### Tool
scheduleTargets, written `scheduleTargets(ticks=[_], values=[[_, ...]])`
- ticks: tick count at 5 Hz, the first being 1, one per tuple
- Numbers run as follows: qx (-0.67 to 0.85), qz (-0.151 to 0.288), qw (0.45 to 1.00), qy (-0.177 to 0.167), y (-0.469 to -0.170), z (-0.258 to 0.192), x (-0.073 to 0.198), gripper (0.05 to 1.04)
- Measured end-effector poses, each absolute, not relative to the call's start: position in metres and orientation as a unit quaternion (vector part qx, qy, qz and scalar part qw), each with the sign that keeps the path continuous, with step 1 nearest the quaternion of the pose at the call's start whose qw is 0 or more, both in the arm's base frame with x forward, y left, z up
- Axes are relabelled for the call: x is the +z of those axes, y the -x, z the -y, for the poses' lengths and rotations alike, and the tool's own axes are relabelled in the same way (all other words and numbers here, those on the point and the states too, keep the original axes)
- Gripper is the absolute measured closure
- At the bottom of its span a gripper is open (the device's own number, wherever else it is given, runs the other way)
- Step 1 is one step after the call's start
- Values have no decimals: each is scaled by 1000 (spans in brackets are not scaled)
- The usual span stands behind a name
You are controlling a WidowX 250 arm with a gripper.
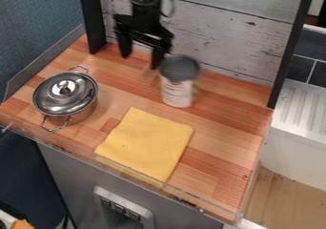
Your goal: Move the can to the upper right side of the table
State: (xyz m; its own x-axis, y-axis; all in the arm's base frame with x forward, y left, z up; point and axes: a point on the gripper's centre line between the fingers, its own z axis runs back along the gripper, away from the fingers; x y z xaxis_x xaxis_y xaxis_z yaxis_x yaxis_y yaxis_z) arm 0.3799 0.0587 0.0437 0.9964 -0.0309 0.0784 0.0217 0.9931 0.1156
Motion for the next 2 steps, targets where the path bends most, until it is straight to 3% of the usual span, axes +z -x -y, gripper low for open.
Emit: scheduleTargets(ticks=[2], values=[[-76, 45, 995, -50, -381, 11, 38, 82]])
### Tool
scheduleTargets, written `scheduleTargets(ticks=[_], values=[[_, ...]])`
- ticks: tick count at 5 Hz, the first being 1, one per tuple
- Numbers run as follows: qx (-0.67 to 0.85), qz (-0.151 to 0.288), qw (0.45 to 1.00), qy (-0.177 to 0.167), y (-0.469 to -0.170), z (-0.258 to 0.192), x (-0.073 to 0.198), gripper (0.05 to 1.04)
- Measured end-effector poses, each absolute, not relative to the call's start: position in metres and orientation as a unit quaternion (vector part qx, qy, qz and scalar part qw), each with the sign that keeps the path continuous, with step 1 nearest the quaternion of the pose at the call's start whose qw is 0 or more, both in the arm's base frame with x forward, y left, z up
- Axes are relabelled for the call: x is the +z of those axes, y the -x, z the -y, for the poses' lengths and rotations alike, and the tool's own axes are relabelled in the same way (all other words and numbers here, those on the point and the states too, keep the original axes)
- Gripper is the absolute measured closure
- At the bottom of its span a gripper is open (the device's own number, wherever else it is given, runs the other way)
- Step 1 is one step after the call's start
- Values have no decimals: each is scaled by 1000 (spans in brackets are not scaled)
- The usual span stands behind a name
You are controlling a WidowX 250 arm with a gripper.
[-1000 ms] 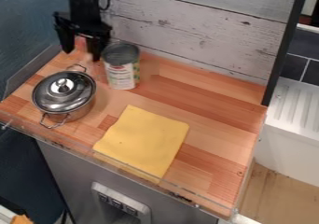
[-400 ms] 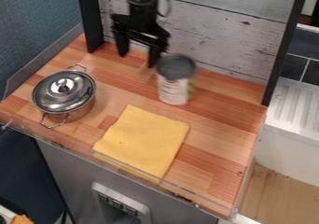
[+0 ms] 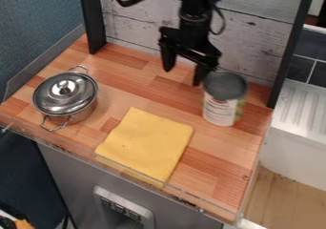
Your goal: Move the can to the upper right side of the table
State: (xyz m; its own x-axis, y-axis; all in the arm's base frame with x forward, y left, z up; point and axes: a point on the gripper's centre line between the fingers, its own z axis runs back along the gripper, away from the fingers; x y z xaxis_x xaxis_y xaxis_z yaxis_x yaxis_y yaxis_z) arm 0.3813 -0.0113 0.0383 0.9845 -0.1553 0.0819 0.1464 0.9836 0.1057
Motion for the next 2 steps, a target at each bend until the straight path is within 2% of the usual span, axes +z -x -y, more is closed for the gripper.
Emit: scheduleTargets(ticks=[1, 2], values=[[-69, 58, 995, -40, -379, 13, 55, 82], [-41, 79, 996, -10, -375, -4, 86, 82]])
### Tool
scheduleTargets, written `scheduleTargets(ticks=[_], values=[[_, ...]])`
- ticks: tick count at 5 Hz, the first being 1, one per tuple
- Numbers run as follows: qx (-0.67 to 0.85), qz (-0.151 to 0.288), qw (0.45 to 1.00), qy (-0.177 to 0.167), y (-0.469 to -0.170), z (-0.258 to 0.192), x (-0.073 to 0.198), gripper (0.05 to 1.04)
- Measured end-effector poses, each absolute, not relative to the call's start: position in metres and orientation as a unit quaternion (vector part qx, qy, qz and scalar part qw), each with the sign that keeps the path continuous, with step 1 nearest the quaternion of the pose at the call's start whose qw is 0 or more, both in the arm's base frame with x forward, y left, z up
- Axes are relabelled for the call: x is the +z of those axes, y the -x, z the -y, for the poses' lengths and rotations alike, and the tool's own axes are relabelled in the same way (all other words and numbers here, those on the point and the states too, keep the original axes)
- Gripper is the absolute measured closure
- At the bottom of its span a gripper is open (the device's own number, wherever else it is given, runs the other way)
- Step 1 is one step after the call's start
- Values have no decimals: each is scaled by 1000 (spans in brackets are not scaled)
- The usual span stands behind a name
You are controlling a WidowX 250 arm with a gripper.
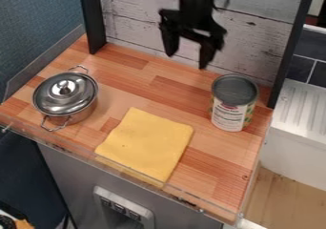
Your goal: Move the can to the upper right side of the table
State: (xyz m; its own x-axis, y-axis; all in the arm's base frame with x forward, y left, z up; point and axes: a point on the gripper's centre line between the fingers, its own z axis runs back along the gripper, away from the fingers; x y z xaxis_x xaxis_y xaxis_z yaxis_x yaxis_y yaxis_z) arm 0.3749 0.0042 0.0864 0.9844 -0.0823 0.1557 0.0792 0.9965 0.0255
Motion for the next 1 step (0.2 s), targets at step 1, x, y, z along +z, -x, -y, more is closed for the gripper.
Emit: scheduleTargets(ticks=[1], values=[[-32, 76, 996, 18, -361, -21, 100, 82]])
